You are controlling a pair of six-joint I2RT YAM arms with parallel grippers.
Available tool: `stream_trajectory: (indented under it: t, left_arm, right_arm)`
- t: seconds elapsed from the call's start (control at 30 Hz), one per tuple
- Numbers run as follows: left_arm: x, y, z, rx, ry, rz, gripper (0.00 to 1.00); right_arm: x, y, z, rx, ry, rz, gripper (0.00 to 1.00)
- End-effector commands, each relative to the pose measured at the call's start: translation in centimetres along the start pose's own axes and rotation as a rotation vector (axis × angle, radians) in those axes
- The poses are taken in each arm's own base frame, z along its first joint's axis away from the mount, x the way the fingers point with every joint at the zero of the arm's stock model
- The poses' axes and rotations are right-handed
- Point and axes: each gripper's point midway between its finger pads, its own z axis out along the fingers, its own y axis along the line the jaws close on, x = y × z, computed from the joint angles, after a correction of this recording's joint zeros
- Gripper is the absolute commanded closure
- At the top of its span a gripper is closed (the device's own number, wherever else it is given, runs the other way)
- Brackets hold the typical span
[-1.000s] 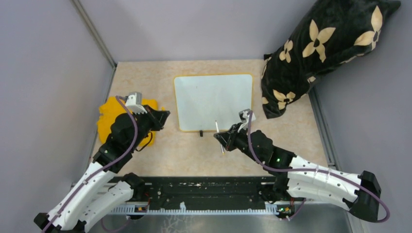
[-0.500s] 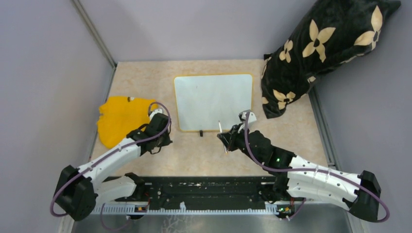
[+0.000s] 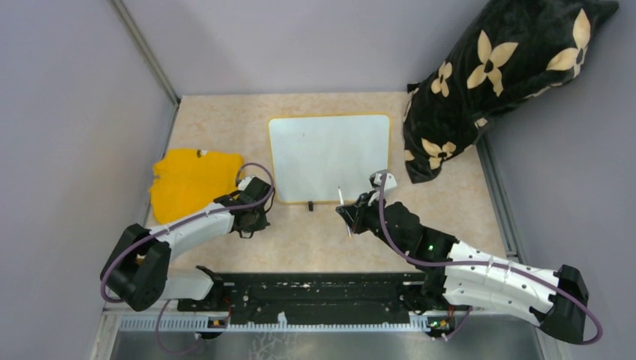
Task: Write a sentence on the whiteboard
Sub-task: Place the pen cap at the center of the board.
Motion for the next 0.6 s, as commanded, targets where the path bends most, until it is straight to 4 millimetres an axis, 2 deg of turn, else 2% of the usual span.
stream_trajectory:
  t: [0.0, 0.33, 0.57]
  left_arm:
    - [-0.4, -2.0, 0.2, 0.065, 0.012, -0.037, 0.98]
    - [0.7, -1.7, 0.8, 0.059, 0.042, -0.038, 0.8]
    - [1.1, -1.4, 0.9, 0.058, 0.048, -0.036, 0.79]
  right_arm:
    - [-1.7, 0.4, -0.3, -0.011, -0.059, 0.007, 1.0]
    - [-1.7, -0.3, -0.8, 0.007, -0.068, 0.01, 1.0]
    - [-1.6, -0.3, -0.7, 0.006, -0.066, 0.011, 1.0]
